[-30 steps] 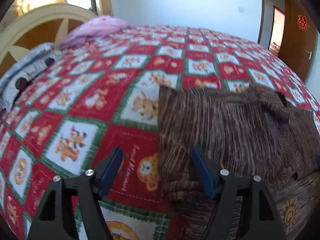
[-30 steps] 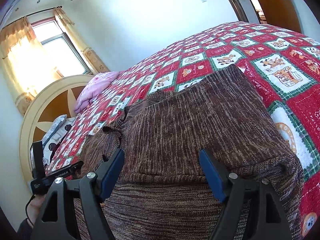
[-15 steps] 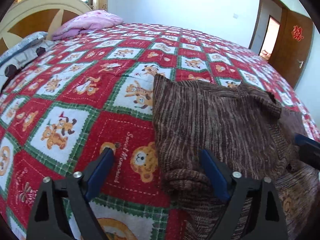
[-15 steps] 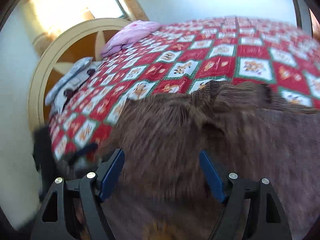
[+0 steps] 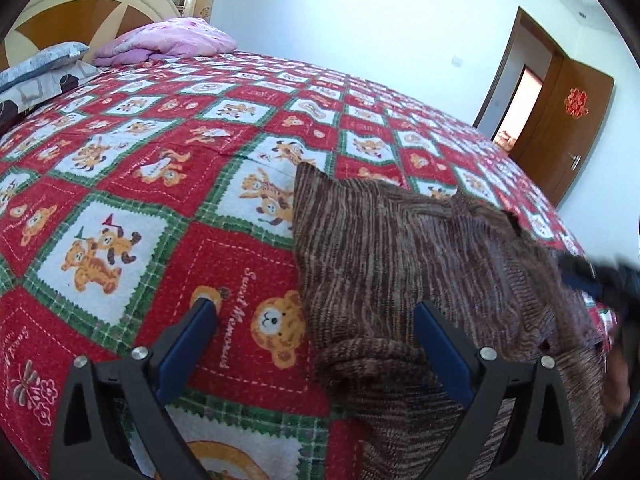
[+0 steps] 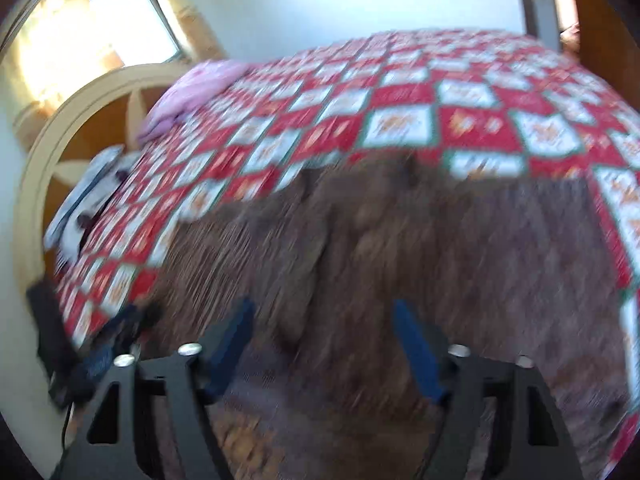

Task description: Fold small clothes

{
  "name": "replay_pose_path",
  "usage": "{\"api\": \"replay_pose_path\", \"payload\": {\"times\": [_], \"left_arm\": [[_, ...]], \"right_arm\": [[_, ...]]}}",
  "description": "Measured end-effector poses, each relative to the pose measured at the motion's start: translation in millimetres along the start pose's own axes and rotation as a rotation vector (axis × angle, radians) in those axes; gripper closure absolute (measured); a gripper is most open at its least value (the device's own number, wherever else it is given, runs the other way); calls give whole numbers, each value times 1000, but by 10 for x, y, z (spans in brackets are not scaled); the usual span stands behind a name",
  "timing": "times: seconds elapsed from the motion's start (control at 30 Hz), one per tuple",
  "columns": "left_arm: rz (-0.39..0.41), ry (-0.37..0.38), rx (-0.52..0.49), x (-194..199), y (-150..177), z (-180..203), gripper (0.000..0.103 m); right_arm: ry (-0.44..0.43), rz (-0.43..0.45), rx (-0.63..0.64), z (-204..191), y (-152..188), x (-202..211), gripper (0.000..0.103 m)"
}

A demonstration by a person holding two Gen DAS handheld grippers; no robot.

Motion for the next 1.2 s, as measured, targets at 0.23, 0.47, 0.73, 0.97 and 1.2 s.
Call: {"api": "replay_pose_path", "payload": {"times": [0.23, 0.47, 0.73, 0.97, 1.2], "left_arm": [[4, 4, 7, -4, -2, -12, 2], [8, 9, 11, 4, 4, -21, 2], [9, 17, 9, 2, 1, -16, 0], [4, 9, 1, -3, 0, 8, 0], [-5, 4, -5, -5, 8, 26, 0]], "right_arm": [[-86, -30, 23, -87, 161, -123, 59], [28, 43, 171, -262, 358, 52, 97], [111, 49, 203, -157, 523, 66, 97], [77, 211, 248, -466, 495, 415, 65], [101, 34, 213, -549, 428, -152, 59]]}}
Point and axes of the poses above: each gripper's, at about its wrist camera, not at the fingertips, and x roughly against the way its jaws point, z to its right, y to its underside, the point moved 1 cm from there along -x, roughly the way its jaws point, and after that the axes turned 10 degrees about -x, right-handed, at the moved point
